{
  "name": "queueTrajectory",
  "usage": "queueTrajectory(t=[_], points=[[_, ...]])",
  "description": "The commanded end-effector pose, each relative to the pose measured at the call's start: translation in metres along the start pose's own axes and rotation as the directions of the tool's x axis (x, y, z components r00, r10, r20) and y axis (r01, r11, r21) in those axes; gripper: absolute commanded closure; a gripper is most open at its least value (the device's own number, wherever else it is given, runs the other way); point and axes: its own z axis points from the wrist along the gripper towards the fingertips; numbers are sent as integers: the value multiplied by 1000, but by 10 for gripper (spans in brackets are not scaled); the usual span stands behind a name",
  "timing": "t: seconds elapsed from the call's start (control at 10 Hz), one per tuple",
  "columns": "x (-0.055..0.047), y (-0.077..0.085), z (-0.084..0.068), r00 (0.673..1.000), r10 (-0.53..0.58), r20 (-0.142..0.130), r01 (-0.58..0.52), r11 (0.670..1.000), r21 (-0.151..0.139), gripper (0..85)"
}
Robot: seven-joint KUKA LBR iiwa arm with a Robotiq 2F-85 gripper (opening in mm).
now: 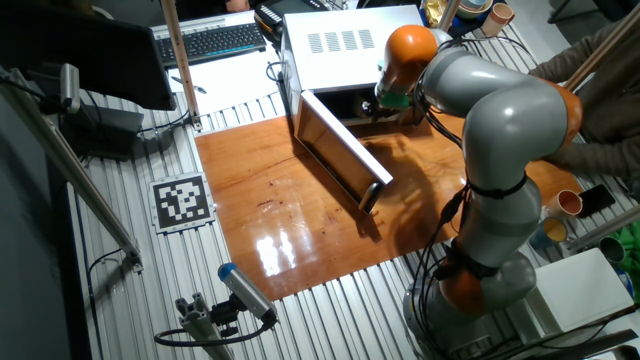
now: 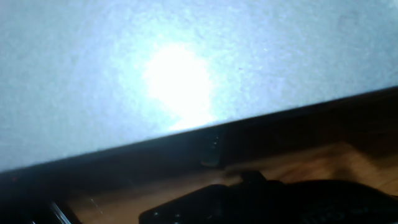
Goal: Put the bowl into the microwave
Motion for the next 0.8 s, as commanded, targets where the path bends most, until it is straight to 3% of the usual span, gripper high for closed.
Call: queueTrajectory(t=[0.0,0.7], points=[[-1,1,0,1000,1,8,-1,1000,-2,850],[-9,2,0,998,2,68,-1,1000,-10,850]])
